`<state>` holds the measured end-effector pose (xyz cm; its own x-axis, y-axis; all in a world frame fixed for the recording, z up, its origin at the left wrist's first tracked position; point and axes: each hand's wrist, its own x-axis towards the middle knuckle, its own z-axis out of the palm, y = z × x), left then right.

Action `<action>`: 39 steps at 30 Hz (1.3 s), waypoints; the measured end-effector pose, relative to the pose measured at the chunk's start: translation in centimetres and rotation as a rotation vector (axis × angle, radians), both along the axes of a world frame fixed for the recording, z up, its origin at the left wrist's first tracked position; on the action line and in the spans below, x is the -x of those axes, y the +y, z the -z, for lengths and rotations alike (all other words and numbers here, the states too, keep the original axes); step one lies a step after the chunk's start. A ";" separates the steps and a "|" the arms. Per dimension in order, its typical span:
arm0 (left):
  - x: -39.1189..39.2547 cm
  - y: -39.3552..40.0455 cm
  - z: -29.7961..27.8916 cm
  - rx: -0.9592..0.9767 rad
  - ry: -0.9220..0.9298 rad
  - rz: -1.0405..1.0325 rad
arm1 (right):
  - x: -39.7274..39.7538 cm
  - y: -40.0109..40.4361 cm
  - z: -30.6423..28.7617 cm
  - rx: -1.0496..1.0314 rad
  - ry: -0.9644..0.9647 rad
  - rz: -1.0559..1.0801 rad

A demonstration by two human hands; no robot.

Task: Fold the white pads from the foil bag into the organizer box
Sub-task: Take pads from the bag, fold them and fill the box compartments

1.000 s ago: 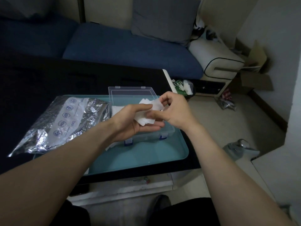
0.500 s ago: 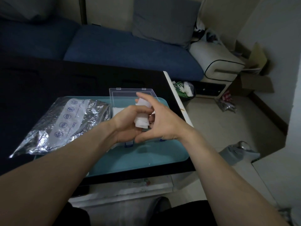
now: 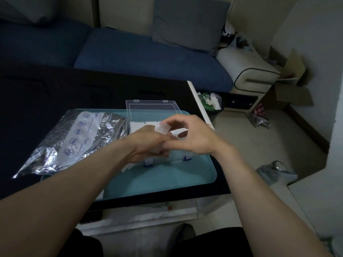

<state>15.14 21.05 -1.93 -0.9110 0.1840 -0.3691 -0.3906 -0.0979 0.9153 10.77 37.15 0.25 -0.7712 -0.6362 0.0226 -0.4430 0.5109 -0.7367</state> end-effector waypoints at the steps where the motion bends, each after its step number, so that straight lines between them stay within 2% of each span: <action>1: -0.1 -0.2 -0.2 0.012 0.013 0.012 | 0.0 0.1 0.0 0.049 -0.026 0.006; 5: -0.3 -1.0 -0.8 -0.103 0.003 0.076 | -0.1 -0.1 0.0 0.142 -0.048 -0.001; 10: -0.1 -1.2 -1.1 -0.356 -0.095 0.037 | -1.1 -1.8 -0.3 -0.133 0.023 -0.049; 13: -0.5 -1.5 -1.2 -0.345 -0.110 0.083 | -1.6 -3.3 0.1 -0.222 0.144 -0.010; 15: -0.7 -1.5 -1.3 -0.297 -0.104 0.027 | -1.6 -3.6 0.0 -0.249 0.165 -0.024; 16: -0.7 -1.6 -1.3 -0.240 -0.069 -0.046 | -1.7 -3.7 -0.2 -0.270 0.141 -0.023; 17: -0.6 -1.9 -1.1 -0.103 0.018 -0.140 | -1.7 -3.7 -0.4 -0.279 0.102 -0.007; 19: -0.3 -3.1 -0.8 0.342 0.270 -0.304 | -1.8 -4.0 -0.5 -0.259 0.073 0.046; 20: -0.2 -3.8 -0.7 0.498 0.373 -0.374 | -1.8 -4.2 -0.5 -0.249 0.096 0.069; 24: -0.7 -6.8 -1.2 0.845 0.526 -0.508 | -2.0 -5.9 -0.4 -0.284 0.187 0.021; 27: -1.0 -8.3 -1.3 1.085 0.533 -0.543 | -3.1 -8.0 0.1 -0.367 0.234 -0.108; 32: -1.9 -10.3 -0.5 1.278 0.496 -0.422 | -4.1 -11.3 2.2 -0.620 0.539 -0.238; 34: -2.3 -11.3 -0.3 1.338 0.438 -0.370 | -4.1 -12.3 2.9 -0.751 0.606 -0.292; 39: -2.1 -13.4 1.1 1.452 0.225 -0.194 | -4.2 -13.3 2.8 -0.819 0.524 -0.318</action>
